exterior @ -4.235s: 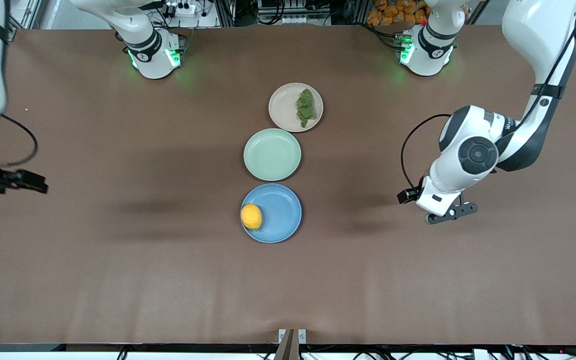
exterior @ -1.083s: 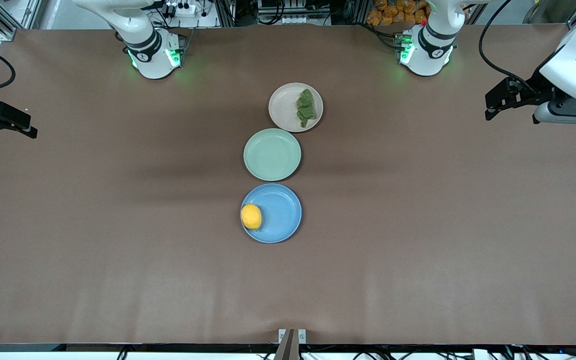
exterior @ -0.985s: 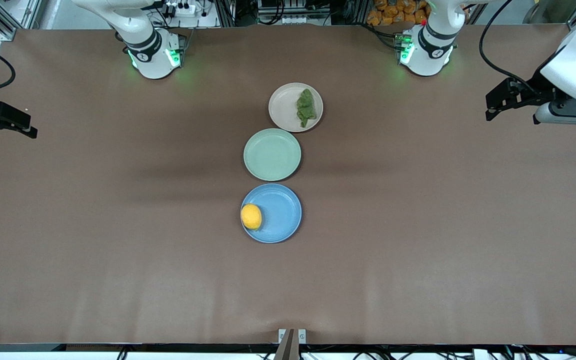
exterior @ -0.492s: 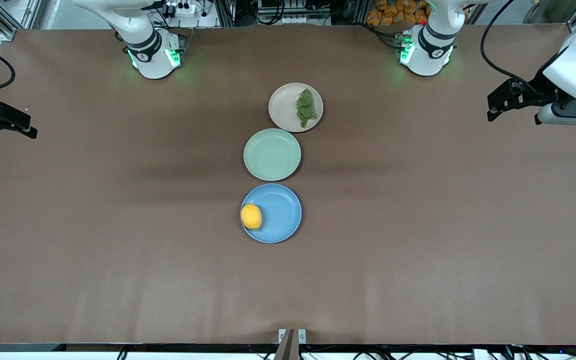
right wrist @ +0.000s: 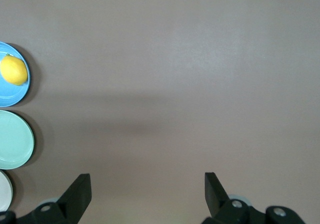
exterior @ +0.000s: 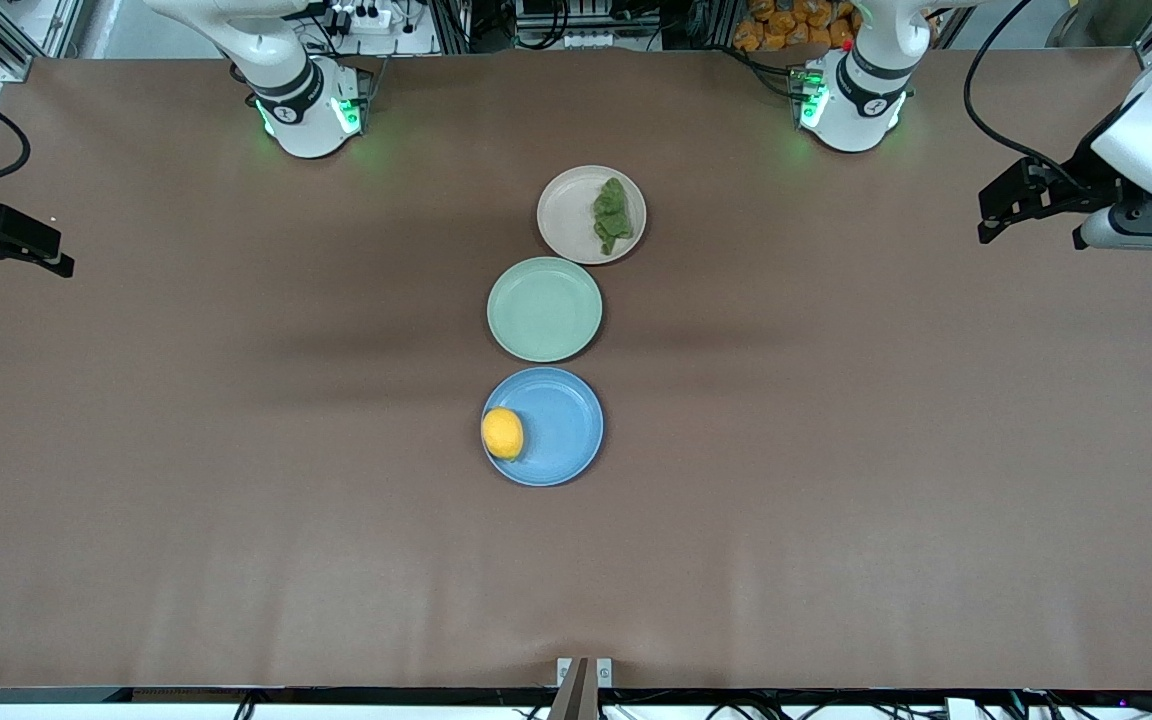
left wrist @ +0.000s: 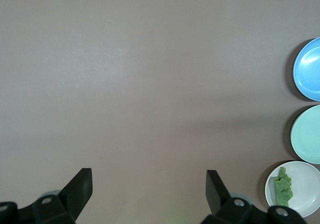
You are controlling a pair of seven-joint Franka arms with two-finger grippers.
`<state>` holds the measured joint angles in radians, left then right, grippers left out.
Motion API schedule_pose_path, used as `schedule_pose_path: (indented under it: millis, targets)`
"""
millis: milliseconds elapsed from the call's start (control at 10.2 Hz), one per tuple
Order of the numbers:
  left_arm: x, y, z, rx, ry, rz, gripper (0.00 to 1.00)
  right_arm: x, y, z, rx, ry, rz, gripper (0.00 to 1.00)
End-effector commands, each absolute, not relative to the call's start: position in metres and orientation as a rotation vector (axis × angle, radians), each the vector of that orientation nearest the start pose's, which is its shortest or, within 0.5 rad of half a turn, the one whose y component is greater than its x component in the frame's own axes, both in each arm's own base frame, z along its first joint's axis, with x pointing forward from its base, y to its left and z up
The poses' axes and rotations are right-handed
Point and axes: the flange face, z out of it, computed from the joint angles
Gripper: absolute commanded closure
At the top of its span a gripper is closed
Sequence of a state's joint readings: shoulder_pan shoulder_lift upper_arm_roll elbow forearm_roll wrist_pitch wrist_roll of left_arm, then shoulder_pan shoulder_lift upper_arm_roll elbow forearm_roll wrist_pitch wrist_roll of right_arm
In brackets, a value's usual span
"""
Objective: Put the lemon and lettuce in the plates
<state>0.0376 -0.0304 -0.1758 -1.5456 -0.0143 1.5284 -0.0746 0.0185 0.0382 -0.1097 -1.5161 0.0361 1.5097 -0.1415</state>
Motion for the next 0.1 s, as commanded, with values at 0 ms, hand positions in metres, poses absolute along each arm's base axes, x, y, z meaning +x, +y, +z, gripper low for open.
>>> schedule_pose_path:
  millis: [0]
  targets:
    - [0.5364,-0.0779,0.6539,-3.141,0.114,-0.009,0.00,0.5569,-0.0471,0.6228,-3.118,-0.063,0.063,0.00]
